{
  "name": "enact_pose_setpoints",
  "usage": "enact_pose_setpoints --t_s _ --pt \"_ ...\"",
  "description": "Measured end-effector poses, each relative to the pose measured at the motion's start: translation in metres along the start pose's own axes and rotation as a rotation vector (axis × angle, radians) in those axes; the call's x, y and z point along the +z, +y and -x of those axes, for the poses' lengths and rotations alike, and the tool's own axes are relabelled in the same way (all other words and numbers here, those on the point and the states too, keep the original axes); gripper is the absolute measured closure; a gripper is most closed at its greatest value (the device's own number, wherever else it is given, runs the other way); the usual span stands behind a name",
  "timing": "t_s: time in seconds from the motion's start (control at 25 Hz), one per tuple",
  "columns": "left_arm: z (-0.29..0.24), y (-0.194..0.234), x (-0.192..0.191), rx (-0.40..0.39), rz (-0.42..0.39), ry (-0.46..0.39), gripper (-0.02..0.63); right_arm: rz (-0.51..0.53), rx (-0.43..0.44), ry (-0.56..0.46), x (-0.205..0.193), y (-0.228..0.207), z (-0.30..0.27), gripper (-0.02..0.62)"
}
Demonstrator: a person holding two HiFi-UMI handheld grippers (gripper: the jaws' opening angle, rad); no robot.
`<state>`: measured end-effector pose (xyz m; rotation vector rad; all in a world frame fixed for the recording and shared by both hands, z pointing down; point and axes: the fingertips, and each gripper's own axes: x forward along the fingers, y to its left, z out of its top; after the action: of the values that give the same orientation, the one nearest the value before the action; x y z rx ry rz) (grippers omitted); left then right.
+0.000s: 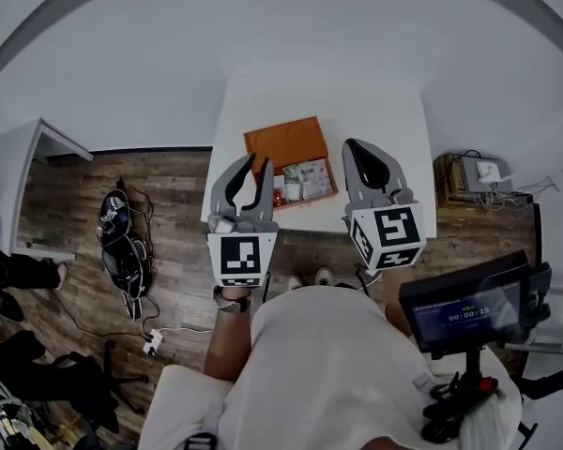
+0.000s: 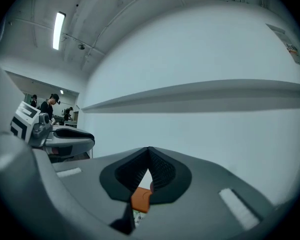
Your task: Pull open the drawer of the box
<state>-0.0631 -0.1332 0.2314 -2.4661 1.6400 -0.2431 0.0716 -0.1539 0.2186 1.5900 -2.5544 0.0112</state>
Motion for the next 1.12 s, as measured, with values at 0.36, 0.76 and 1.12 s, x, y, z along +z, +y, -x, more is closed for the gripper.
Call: enact_pose_setpoints --t_s 0.36,0.76,1.12 --pt "0.007 0.009 0.036 0.025 -0.043 -0.080 0.531 0.065 0.030 -0.069 0.040 0.009 0.000 0.594" --pt "0.010 0.011 0.044 0.035 -0.039 -0.101 0.531 0.099 0.048 -0.069 0.045 0.018 -0.003 0.594" --pt "0.009 0.010 0.041 0.037 -0.024 -0.087 0.531 0.090 0.045 -0.054 0.040 0.015 -0.005 0.594"
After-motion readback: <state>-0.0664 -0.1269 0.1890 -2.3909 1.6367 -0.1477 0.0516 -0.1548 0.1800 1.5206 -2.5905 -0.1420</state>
